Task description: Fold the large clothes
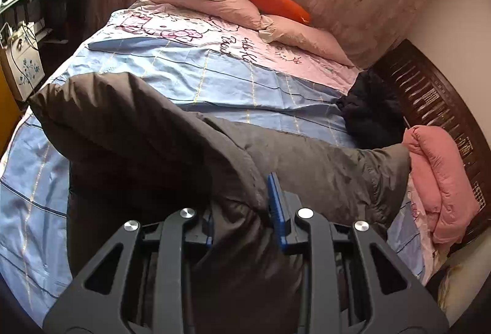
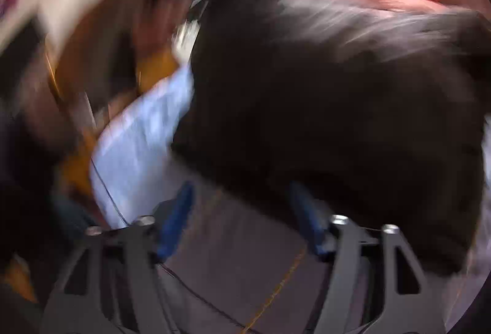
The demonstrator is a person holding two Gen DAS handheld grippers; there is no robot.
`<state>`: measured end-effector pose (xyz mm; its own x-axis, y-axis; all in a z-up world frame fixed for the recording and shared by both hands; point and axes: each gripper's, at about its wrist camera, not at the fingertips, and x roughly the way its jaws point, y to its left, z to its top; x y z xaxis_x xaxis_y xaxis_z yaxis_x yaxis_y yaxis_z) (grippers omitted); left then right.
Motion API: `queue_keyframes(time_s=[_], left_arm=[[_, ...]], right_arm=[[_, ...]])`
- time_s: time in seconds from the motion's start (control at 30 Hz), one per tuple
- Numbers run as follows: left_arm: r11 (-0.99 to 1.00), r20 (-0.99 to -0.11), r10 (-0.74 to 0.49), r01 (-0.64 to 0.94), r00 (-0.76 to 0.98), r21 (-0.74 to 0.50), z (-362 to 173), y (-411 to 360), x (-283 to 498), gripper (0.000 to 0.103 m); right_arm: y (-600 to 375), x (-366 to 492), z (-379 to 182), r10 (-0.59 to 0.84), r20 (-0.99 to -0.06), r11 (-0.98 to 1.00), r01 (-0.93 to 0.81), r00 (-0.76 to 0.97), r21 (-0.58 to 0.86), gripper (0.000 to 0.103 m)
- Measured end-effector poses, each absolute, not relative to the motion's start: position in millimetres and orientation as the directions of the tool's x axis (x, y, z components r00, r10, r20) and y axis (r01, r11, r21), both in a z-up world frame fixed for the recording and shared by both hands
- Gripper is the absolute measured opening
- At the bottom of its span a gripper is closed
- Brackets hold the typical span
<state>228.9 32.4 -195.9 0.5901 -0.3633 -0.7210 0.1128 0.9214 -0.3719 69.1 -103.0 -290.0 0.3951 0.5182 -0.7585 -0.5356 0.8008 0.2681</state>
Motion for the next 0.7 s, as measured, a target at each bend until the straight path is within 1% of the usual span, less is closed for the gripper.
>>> queue_keyframes(time_s=[0.03, 0.1, 0.13, 0.17, 0.23, 0.33, 0.4, 0.47, 0.5, 0.53, 0.57, 0.6, 0.67, 0.7], left_arm=[[0.919, -0.719, -0.369, 0.115, 0.589, -0.377, -196.5, 34.0, 229.4, 0.028], [0.915, -0.715, -0.38, 0.123, 0.586, -0.385, -197.5, 36.3, 229.5, 0.028], [0.911, -0.712, -0.39, 0.13, 0.584, -0.392, -198.1, 38.2, 229.3, 0.028], [0.908, -0.709, -0.396, 0.133, 0.583, -0.398, -198.7, 39.8, 229.0, 0.028], [0.905, -0.709, -0.401, 0.134, 0.579, -0.403, -201.2, 42.9, 229.0, 0.028], [0.91, -0.724, -0.395, 0.136, 0.565, -0.391, -211.2, 41.2, 230.9, 0.028], [0.914, -0.737, -0.391, 0.137, 0.552, -0.383, -219.4, 39.3, 234.4, 0.029], [0.912, -0.747, -0.393, 0.122, 0.537, -0.392, -227.8, 39.5, 238.5, 0.029], [0.911, -0.748, -0.393, 0.116, 0.534, -0.396, -229.6, 40.3, 239.6, 0.029], [0.911, -0.75, -0.392, 0.114, 0.533, -0.396, -230.4, 41.0, 240.4, 0.029], [0.911, -0.751, -0.393, 0.113, 0.531, -0.397, -231.3, 41.2, 240.9, 0.03], [0.911, -0.752, -0.394, 0.112, 0.529, -0.398, -231.7, 41.4, 241.1, 0.03], [0.911, -0.756, -0.391, 0.104, 0.525, -0.398, -232.5, 42.0, 241.6, 0.03], [0.911, -0.757, -0.39, 0.101, 0.524, -0.399, -232.5, 41.6, 241.8, 0.03]], right_arm=[[-88.4, 73.1, -308.3, 0.481, -0.793, 0.807, -0.542, 0.373, 0.234, 0.061], [-74.4, 85.3, -339.1, 0.357, -0.849, 0.847, -0.519, 0.389, 0.118, 0.055], [-74.2, 93.4, -351.4, 0.277, -0.856, 0.87, -0.492, 0.435, 0.032, 0.047], [-76.8, 102.2, -360.0, 0.198, -0.85, 0.888, -0.456, 0.488, -0.054, 0.036], [-85.1, 119.8, -366.9, 0.071, -0.81, 0.913, -0.365, 0.582, -0.183, 0.024], [-102.1, 152.2, -363.3, -0.055, -0.738, 0.952, -0.187, 0.672, -0.241, 0.023], [-116.2, 179.5, -360.2, -0.129, -0.72, 0.972, -0.058, 0.682, -0.229, 0.024], [-124.1, 186.3, -357.0, -0.102, -0.75, 0.983, -0.051, 0.654, -0.178, 0.029], [-127.6, 182.2, -353.6, -0.067, -0.773, 0.985, -0.081, 0.63, -0.151, 0.036], [-130.1, 173.6, -349.2, -0.032, -0.792, 0.982, -0.129, 0.609, -0.139, 0.058], [-132.3, 165.8, -344.7, -0.008, -0.801, 0.977, -0.167, 0.598, -0.134, 0.076], [-137.2, 152.1, -334.0, 0.013, -0.803, 0.967, -0.213, 0.596, -0.143, 0.08], [-149.5, 132.2, -307.8, 0.043, -0.778, 0.954, -0.257, 0.627, -0.154, 0.081], [-163.2, 123.5, -281.7, 0.074, -0.738, 0.958, -0.254, 0.671, -0.135, 0.081]])
